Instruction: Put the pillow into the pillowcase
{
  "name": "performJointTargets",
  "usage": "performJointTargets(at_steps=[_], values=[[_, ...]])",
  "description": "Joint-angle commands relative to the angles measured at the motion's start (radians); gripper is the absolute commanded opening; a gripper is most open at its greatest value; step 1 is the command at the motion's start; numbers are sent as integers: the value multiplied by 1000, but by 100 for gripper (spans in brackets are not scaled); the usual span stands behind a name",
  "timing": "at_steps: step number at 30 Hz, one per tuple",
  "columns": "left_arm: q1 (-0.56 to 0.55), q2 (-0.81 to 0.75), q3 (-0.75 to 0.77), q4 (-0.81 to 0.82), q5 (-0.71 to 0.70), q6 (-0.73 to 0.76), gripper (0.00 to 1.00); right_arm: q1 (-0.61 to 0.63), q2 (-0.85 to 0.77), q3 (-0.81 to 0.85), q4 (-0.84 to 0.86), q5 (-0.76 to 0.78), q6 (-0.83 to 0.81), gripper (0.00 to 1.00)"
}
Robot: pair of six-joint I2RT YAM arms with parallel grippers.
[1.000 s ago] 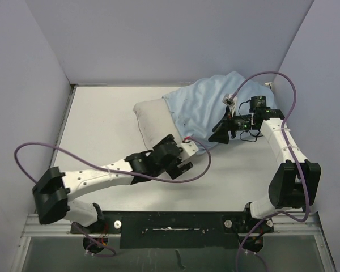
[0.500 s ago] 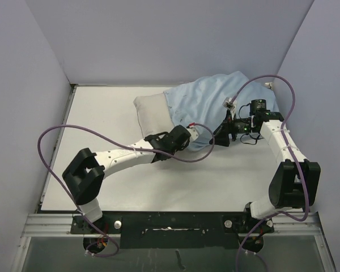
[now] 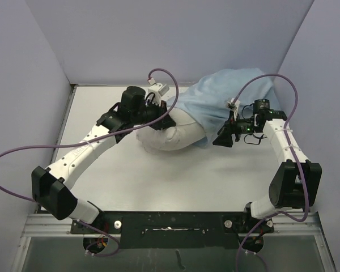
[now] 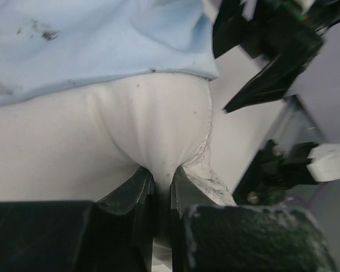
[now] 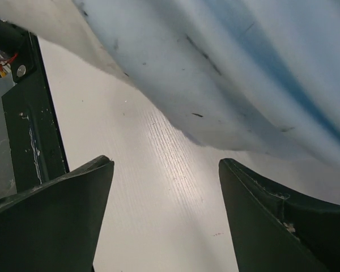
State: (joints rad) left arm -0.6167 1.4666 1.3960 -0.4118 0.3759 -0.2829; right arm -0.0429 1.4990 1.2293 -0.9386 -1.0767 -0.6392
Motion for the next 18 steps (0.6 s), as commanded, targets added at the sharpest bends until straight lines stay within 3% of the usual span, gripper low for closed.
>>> performJointTargets(at_steps=[1,4,7,12,18], values=[[18,-57,-14,368,293,-362,0,-9,-49,46,0,-18,-2,82],[26,-48,-73,543,305,-527,0,-12,-71,19,124,38,144,92],[31,-34,-100,644,306,-639,0,-12,-74,-8,228,106,254,95],[31,-37,-111,661,298,-655,0,-17,-67,-10,298,317,324,94],[39,-58,-158,721,292,-703,0,-25,-37,76,283,370,299,91]])
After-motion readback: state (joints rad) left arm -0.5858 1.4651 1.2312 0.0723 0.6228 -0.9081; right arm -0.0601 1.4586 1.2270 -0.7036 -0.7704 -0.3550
